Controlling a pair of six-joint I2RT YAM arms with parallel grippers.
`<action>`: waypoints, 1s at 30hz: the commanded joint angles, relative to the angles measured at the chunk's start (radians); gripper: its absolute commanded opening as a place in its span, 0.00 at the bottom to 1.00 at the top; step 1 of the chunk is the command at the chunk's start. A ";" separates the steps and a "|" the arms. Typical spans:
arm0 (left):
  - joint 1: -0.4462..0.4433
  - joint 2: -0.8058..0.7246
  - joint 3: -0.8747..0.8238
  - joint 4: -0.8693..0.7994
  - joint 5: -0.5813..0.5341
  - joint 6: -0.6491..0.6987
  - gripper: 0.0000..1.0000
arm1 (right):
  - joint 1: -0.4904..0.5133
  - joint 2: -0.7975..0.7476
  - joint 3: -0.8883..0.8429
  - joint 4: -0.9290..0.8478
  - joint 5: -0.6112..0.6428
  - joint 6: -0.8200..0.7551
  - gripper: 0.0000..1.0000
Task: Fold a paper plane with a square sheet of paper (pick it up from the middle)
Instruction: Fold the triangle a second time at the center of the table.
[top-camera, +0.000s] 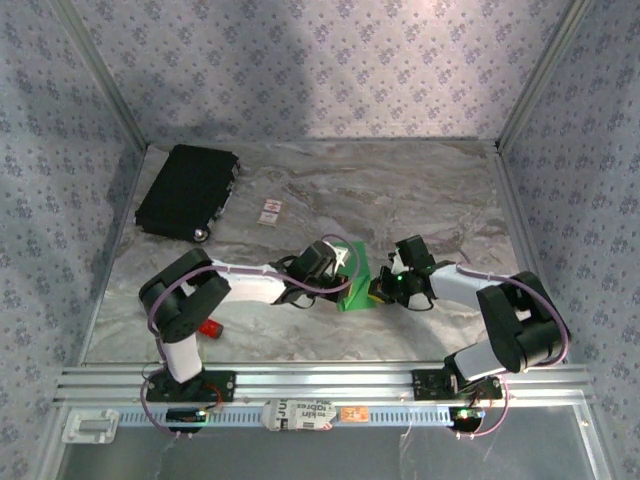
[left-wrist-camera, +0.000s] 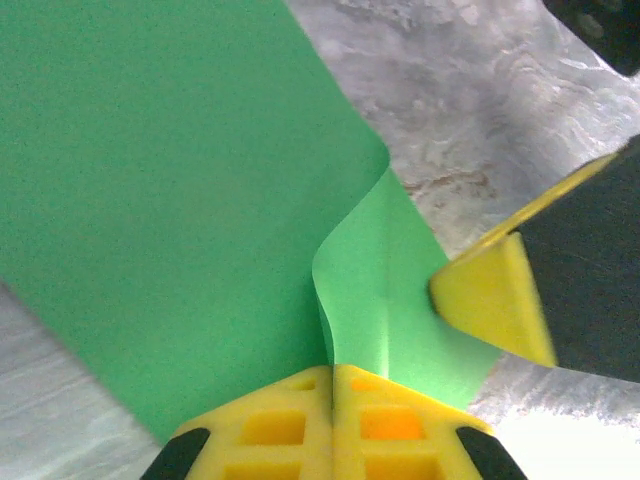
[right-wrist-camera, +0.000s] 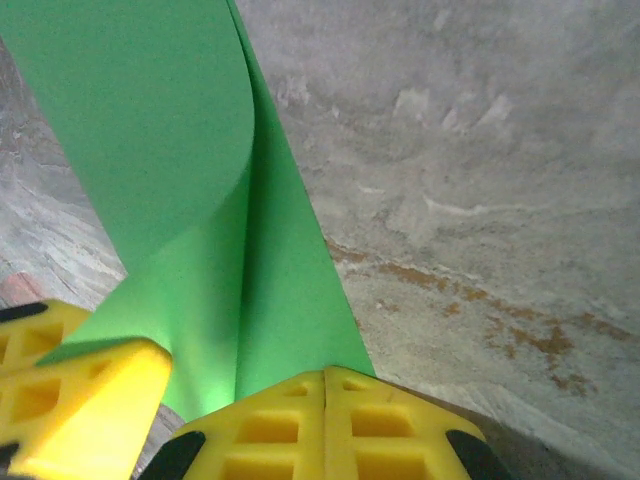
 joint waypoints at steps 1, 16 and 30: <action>0.011 -0.017 -0.016 0.039 -0.005 -0.019 0.05 | 0.005 0.031 0.003 -0.079 0.072 -0.023 0.00; 0.028 -0.008 -0.029 0.038 -0.037 -0.011 0.06 | 0.009 0.038 0.009 -0.079 0.072 -0.022 0.00; 0.030 -0.004 -0.024 0.020 -0.063 0.005 0.06 | 0.012 0.041 0.011 -0.081 0.073 -0.024 0.00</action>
